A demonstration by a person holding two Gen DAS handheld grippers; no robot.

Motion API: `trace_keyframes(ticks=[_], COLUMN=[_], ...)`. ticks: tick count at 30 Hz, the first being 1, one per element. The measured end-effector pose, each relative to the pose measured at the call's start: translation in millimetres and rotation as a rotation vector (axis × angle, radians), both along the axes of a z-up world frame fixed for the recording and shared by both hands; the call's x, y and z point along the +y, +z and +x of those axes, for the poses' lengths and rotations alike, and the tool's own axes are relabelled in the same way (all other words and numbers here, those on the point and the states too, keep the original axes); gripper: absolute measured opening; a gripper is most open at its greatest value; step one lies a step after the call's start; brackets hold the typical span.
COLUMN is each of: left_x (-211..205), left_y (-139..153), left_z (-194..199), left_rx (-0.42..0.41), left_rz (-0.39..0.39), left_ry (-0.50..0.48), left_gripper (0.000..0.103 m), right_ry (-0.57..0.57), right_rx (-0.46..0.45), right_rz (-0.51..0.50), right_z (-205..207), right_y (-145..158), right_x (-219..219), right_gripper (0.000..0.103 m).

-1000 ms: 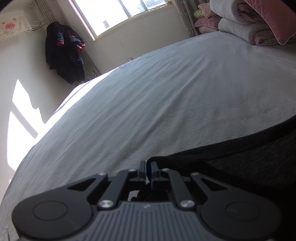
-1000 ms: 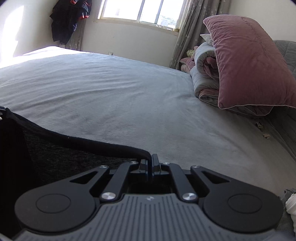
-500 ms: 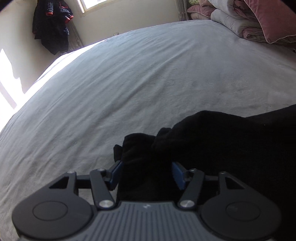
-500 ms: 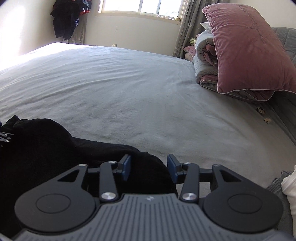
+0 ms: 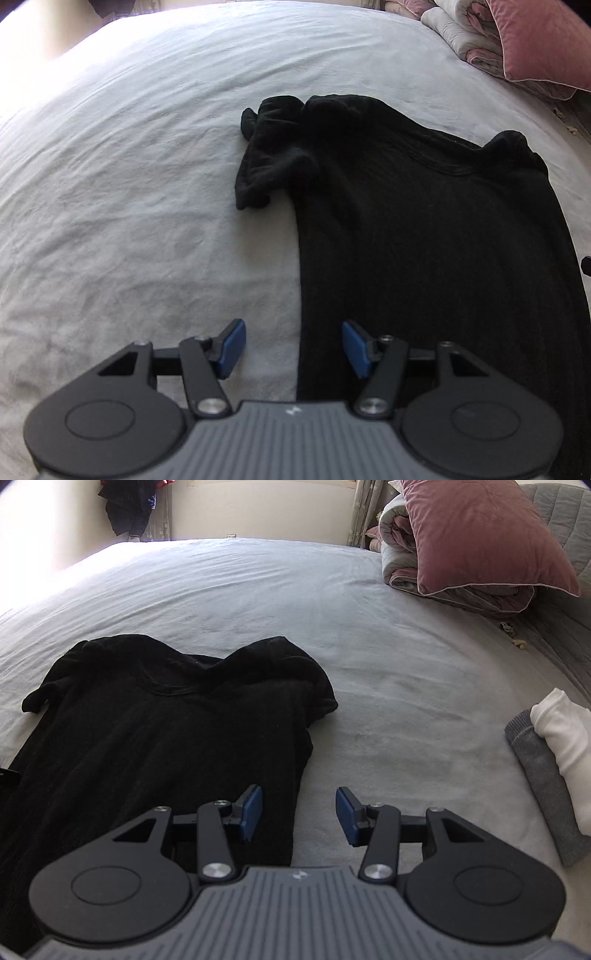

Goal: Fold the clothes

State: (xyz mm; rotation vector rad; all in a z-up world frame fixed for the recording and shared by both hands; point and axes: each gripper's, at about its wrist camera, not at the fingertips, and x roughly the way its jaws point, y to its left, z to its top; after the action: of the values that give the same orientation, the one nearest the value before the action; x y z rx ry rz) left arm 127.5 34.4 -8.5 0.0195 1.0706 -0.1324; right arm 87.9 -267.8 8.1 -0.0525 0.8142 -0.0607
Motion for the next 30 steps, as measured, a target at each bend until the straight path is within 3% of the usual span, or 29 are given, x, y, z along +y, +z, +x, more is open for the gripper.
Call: trace_keyframes(ticks=[11, 19, 22, 28, 30], left_x=[28.0, 54.7, 66.7, 76.3, 78.3], left_y=[-1.6, -2.4, -0.6, -3.3, -5.7], left_z=[-88.9, -165.1, -192.7, -246.1, -258.4], left_rx=[0.011, 0.03, 0.022, -0.046, -0.068], left_rz=[-0.09, -0.225, -0.281, -0.312, -0.33], left_ry=[-0.008, 0.0, 0.022, 0.028, 0.035], left_gripper=[0.059, 0.059, 0.057, 0.057, 0.051], right_ry=[-0.031, 0.007, 0.015, 0.001, 0.0], right_rx=[0.074, 0.074, 0.05, -0.038, -0.063], right_rz=[0.114, 0.139, 0.14, 0.188, 0.21], right_z=[-85.5, -168.6, -200.6, -259.3, -276.2], right_y=[-21.2, -21.4, -17.5, -5.7, -4.2], right_x=[-4.7, -2.1, -1.2, -3.0, -1.1], right_gripper=[0.048, 0.048, 0.048, 0.048, 0.048])
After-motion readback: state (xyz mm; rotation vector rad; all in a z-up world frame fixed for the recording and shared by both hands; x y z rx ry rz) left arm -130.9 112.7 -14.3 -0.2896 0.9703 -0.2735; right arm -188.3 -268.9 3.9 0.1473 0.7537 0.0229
